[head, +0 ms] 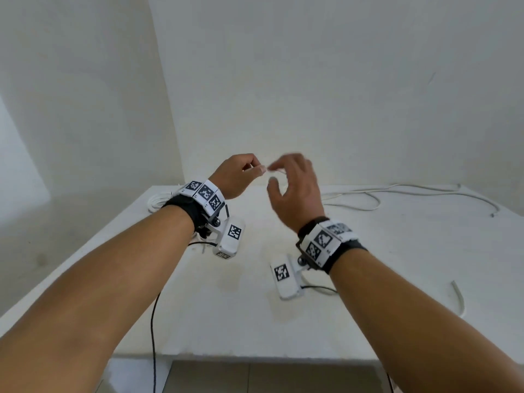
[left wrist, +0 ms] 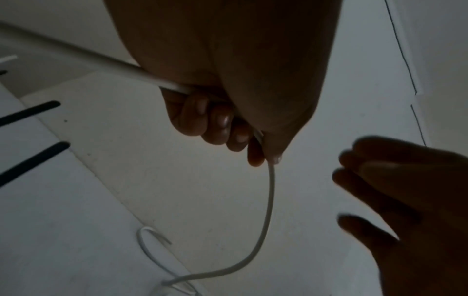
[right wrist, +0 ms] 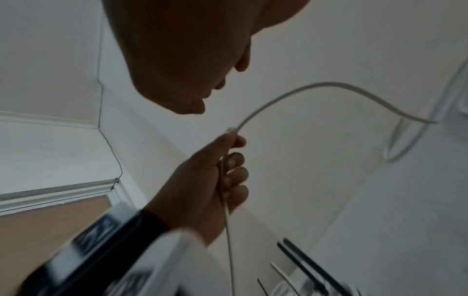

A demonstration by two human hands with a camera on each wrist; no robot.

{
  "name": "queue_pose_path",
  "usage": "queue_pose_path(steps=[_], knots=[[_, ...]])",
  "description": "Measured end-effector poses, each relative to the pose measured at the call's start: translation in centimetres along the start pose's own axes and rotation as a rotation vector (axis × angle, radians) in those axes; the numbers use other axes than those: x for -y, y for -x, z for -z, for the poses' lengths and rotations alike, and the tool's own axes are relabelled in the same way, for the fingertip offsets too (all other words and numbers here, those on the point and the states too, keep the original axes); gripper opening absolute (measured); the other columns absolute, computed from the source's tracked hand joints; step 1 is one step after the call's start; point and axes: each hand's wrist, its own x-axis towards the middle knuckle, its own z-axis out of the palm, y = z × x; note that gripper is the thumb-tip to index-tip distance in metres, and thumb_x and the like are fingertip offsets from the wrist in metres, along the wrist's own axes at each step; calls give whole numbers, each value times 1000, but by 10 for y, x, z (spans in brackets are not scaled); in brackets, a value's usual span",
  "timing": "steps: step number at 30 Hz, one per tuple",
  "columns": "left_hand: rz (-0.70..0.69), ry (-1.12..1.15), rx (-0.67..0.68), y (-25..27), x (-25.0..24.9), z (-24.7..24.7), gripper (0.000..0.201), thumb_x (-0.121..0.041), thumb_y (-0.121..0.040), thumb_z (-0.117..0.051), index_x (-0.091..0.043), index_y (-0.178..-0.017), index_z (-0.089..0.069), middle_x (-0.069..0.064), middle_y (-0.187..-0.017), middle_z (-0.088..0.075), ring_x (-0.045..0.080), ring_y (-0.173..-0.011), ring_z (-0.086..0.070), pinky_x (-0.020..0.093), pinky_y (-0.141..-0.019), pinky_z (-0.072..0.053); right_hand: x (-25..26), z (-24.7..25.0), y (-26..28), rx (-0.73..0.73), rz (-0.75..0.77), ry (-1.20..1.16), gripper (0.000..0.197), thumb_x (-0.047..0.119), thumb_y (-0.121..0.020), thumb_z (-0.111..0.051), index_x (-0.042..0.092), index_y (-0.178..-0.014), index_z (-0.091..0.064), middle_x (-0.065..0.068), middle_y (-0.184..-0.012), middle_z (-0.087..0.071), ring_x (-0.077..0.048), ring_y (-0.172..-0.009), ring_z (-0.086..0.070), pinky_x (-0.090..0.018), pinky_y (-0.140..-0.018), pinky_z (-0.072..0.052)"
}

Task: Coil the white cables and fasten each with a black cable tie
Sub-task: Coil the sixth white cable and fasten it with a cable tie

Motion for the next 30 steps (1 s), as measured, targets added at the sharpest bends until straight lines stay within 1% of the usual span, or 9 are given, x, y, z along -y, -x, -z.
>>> queue_pose_path(steps=[2, 4, 6, 8, 12, 15, 20, 24, 30], knots=[[8, 30, 16, 10, -3, -6, 23, -34, -96, -57, -17, -83, -63, 0, -69, -52, 11, -57, -42, 26, -58, -35, -4, 4, -12, 71, -41, 55, 30, 21, -90, -55, 18, -120, -56, 2, -131, -53, -17, -125, -46, -34, -102, -36], [49, 123, 2, 20, -6, -10, 23, -35, -97, -56, -22, -79, -61, 3, -73, -53, 17, -63, -44, 30, -62, -37, -13, 6, -18, 232, -125, 83, 33, 25, -96, -52, 21, -128, -53, 3, -131, -59, -17, -125, -51, -39, -108, -36], [66, 184, -11, 29, -7, -13, 23, -34, -97, -56, -22, -78, -62, 6, -72, -49, 19, -65, -43, 32, -62, -36, -21, 8, -16, 343, -208, -14, 27, 29, -98, -53, 21, -124, -58, 5, -106, -69, -14, -101, -63, -32, -93, -45], [69, 206, 8, 38, -9, -16, 25, -35, -96, -58, -19, -78, -64, 6, -70, -45, 19, -63, -39, 31, -61, -34, -25, 12, -12, 409, -242, -85, 19, 31, -97, -58, 19, -108, -68, 12, -78, -64, 0, -73, -58, -19, -71, -41], [150, 325, 24, 56, -9, -24, 30, -35, -99, -53, -16, -77, -60, -6, -56, -44, 14, -51, -36, 25, -49, -32, -32, 19, -8, 294, -267, -153, 12, 26, -92, -67, 18, -84, -72, 15, -61, -57, 4, -53, -49, -8, -52, -34], [263, 446, 65, 73, 0, -28, 33, -33, -103, -45, -15, -77, -53, -9, -51, -38, 12, -49, -30, 23, -46, -26, -46, 31, -13, 138, -348, -158, 10, 26, -90, -69, 22, -81, -73, 14, -58, -57, 3, -52, -50, -9, -52, -35], [390, 694, 211, 100, 1, -32, 33, -34, -104, -39, -19, -76, -46, -5, -58, -27, 11, -51, -19, 19, -43, -14, -58, 41, -13, 92, -424, -161, 12, 26, -91, -67, 20, -82, -73, 14, -57, -56, 5, -48, -49, -7, -50, -35], [436, 783, 356, 118, -3, -38, 39, -38, -105, -35, -20, -72, -42, -4, -55, -26, 10, -47, -18, 19, -41, -13, -68, 45, -13, -43, -524, -160, 13, 29, -92, -65, 20, -84, -71, 11, -61, -58, -4, -56, -50, -21, -57, -38], [411, 1117, 365, 128, -10, -43, 30, -19, -105, -34, -11, -82, -52, -3, -49, -30, 16, -49, -35, 23, -47, -33, -72, 38, 8, 299, -490, -27, 22, 32, -94, -63, 14, -93, -76, -3, -80, -70, -18, -71, -59, -26, -65, -40]])
